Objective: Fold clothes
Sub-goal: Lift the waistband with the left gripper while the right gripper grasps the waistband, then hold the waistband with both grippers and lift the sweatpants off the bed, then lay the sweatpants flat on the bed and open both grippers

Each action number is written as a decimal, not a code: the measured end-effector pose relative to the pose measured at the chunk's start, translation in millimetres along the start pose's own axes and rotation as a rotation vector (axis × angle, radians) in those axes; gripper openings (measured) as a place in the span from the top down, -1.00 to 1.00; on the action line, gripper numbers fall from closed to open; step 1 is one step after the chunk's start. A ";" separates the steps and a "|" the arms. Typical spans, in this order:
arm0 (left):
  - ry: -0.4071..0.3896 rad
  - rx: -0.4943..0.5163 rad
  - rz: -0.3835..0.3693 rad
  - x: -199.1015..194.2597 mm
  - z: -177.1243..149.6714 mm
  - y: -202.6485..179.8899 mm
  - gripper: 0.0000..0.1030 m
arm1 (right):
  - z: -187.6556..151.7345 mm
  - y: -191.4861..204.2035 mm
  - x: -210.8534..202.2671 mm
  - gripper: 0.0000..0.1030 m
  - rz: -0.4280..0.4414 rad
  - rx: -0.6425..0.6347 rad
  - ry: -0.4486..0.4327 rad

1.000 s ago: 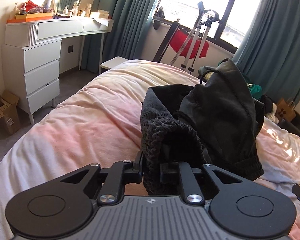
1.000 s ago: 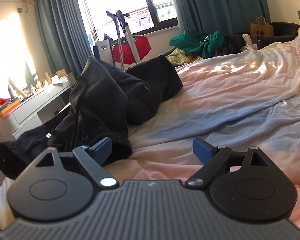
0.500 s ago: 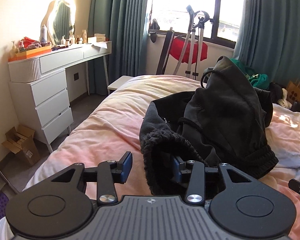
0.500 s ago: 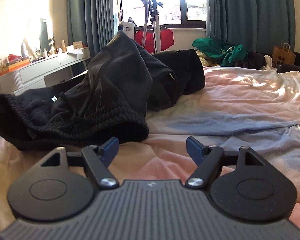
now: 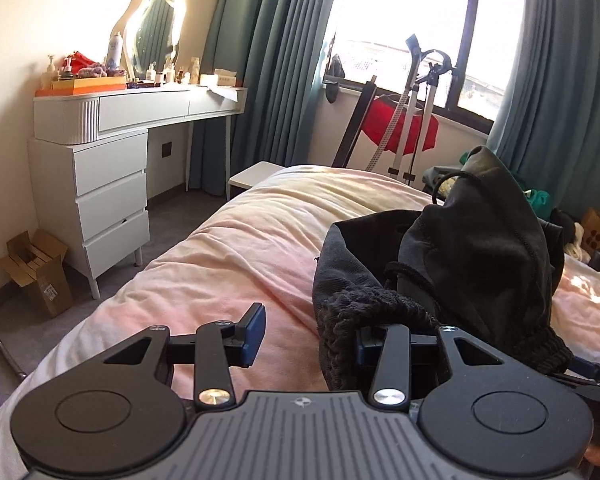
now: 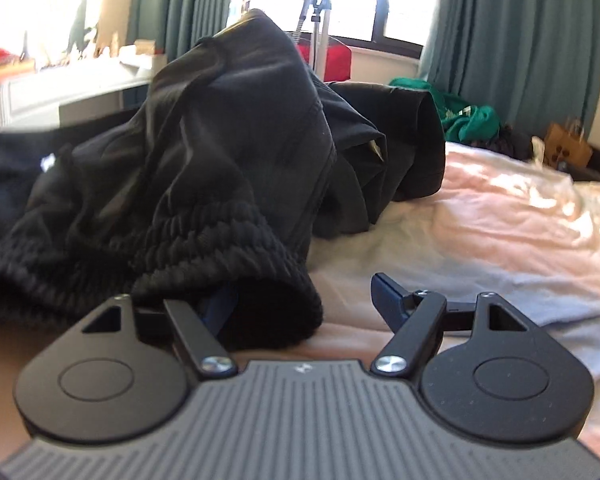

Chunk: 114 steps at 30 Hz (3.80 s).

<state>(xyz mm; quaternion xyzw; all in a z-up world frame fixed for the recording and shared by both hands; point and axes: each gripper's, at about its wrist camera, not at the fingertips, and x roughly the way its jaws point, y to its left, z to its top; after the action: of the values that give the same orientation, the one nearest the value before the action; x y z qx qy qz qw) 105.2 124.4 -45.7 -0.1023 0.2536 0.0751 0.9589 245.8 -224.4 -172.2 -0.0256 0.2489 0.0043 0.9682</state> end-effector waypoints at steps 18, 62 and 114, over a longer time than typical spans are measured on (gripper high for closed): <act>-0.001 -0.081 -0.113 -6.8 3.2 8.7 0.31 | 17.5 -19.9 -154.8 0.80 0.088 0.007 -0.115; 0.135 -0.646 -0.361 31.8 94.1 67.9 0.84 | -49.4 50.3 -206.6 0.71 0.344 0.178 0.098; -0.039 -0.026 -0.249 -115.5 34.4 -8.7 -0.73 | 40.6 10.7 -208.7 -0.63 0.363 0.120 -0.141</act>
<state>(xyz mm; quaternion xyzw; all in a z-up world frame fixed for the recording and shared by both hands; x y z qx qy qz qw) 23.8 113.4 42.9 -0.1438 0.2193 -0.0394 0.9642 82.3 -210.7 -36.6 0.0779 0.1806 0.1656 0.9664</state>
